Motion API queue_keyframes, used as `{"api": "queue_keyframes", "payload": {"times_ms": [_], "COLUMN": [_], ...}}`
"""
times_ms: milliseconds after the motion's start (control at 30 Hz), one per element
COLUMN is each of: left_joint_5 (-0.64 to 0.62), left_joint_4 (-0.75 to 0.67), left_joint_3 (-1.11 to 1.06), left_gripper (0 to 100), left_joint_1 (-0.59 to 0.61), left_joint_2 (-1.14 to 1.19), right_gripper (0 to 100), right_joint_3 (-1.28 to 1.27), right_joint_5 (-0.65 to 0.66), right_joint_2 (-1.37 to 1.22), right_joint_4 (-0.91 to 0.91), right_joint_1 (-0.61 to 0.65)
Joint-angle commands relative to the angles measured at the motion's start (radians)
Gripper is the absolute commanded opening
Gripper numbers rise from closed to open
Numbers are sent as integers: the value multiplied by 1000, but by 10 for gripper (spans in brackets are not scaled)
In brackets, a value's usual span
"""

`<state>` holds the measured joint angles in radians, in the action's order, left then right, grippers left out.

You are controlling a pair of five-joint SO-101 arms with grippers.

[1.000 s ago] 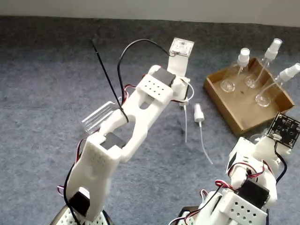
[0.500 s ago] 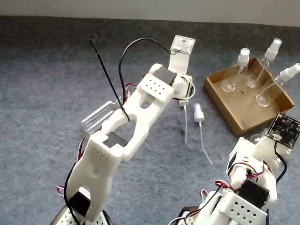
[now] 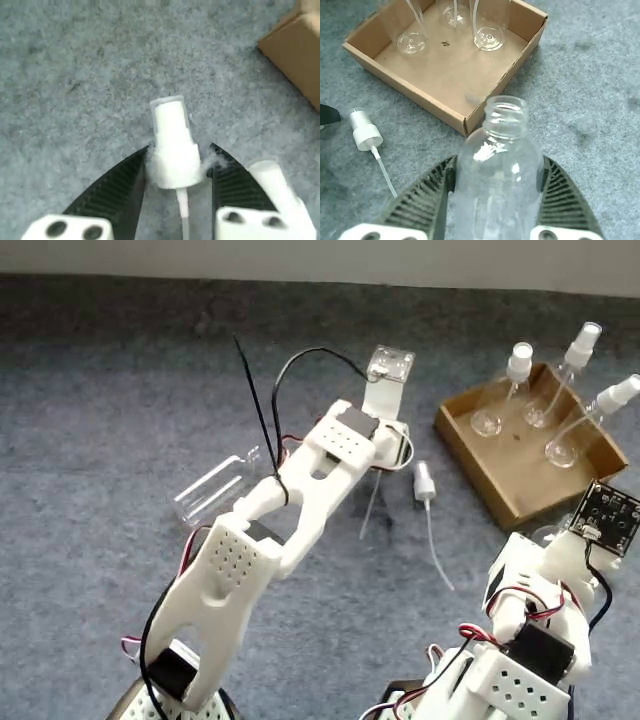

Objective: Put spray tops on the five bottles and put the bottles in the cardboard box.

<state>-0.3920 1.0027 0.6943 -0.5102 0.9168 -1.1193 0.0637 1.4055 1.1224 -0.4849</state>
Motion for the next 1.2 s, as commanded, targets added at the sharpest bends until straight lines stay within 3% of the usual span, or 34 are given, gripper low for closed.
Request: {"api": "queue_keyframes", "payload": {"times_ms": [0,267,433,733,1167], "left_joint_5": [-12,-12,-12,-8,-5], "left_joint_4": [-41,-37,-40,-23,425], "left_joint_3": [45,45,45,42,42], "left_gripper": [145,134,0,26,30], "left_joint_1": [-2,1,4,2,7], "left_joint_2": [5,10,8,-41,-400], "right_gripper": [155,155,155,155,155], "right_joint_3": [12,12,12,12,12], "right_joint_5": [-8,-8,-8,-8,-112], "right_joint_2": [15,15,15,15,15], "right_joint_4": [-30,-30,-30,-30,-30], "right_joint_1": [1,1,1,2,27]}}
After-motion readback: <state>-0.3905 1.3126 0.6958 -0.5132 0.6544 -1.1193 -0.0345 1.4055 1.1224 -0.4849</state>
